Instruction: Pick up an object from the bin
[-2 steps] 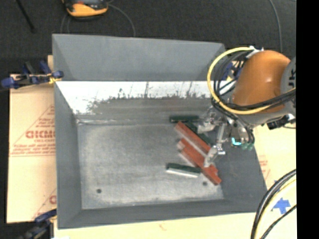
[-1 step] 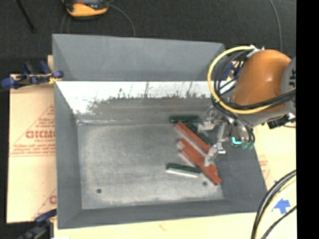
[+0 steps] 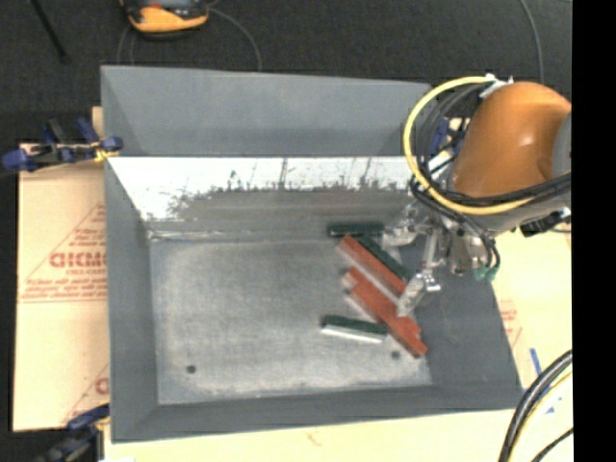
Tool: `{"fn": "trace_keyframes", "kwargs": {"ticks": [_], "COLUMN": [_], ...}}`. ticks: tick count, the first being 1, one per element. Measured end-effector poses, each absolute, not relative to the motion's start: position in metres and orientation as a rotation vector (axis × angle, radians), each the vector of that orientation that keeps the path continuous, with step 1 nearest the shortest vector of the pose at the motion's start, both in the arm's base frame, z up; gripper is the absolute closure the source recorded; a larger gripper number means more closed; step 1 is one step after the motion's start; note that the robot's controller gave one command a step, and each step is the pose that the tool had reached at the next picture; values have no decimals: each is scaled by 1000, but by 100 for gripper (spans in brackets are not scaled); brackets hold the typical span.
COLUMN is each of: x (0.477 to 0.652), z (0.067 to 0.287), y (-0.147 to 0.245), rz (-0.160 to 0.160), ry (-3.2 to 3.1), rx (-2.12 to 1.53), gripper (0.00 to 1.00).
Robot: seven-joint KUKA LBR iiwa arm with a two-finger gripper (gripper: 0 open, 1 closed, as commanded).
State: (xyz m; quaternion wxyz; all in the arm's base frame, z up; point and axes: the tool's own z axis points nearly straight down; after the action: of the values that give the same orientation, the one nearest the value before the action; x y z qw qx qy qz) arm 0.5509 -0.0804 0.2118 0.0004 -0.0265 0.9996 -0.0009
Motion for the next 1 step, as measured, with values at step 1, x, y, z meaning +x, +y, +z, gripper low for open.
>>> {"fn": "trace_keyframes", "kwargs": {"ticks": [1], "x": [556], "z": [190], "y": [-77], "rz": [-8], "ry": [3109], "rx": [-314], "gripper": [0]}}
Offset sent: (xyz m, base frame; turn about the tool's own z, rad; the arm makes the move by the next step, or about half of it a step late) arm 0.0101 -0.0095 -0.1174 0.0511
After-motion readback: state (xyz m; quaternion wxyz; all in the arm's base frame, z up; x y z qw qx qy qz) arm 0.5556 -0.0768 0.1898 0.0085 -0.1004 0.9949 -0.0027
